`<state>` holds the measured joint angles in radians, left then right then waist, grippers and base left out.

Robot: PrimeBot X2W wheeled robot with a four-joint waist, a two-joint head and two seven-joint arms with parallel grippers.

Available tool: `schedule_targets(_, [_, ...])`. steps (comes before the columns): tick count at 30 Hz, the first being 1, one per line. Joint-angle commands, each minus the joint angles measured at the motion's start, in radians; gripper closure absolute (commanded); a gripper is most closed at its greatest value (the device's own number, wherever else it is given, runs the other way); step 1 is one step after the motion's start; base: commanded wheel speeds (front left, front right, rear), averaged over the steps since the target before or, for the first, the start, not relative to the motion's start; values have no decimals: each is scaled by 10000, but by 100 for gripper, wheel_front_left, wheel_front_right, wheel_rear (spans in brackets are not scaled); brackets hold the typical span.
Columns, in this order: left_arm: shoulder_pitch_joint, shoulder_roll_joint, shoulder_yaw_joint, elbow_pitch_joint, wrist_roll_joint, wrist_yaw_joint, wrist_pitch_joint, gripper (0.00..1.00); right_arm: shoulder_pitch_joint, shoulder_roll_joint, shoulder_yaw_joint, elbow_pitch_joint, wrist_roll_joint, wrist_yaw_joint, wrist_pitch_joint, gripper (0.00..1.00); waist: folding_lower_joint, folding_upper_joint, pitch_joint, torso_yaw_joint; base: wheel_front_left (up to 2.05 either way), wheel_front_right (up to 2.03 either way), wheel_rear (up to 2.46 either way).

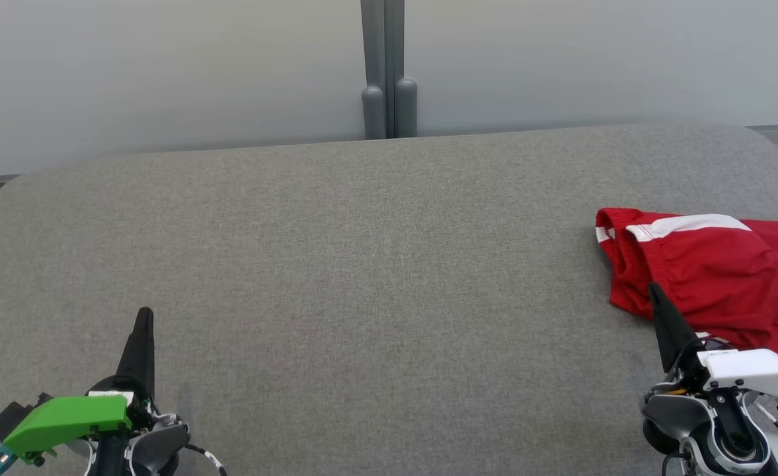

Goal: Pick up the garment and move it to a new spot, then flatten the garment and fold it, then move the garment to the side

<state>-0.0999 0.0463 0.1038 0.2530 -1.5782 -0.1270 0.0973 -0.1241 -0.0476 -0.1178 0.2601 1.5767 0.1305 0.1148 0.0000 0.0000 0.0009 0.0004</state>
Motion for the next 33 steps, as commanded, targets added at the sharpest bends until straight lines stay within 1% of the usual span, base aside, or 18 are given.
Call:
schedule_targets(1, [-176, 71, 58, -83, -304, -63, 79, 100, 132, -45, -53, -91, 258, 4, 102, 100, 0, 0, 8, -2, 0, 0, 0])
schedule_targets(3, [-175, 69, 66, -91, -395, -68, 116, 100, 138, -46, -69, -119, 399, 4, 128, 100, 0, 0, 16, -4, 0, 0, 0])
schedule_targets(33, [-170, 70, 63, -89, -362, -68, 114, 100, 137, -47, -62, -111, 370, 4, 124, 100, 0, 0, 17, -4, 0, 0, 0])
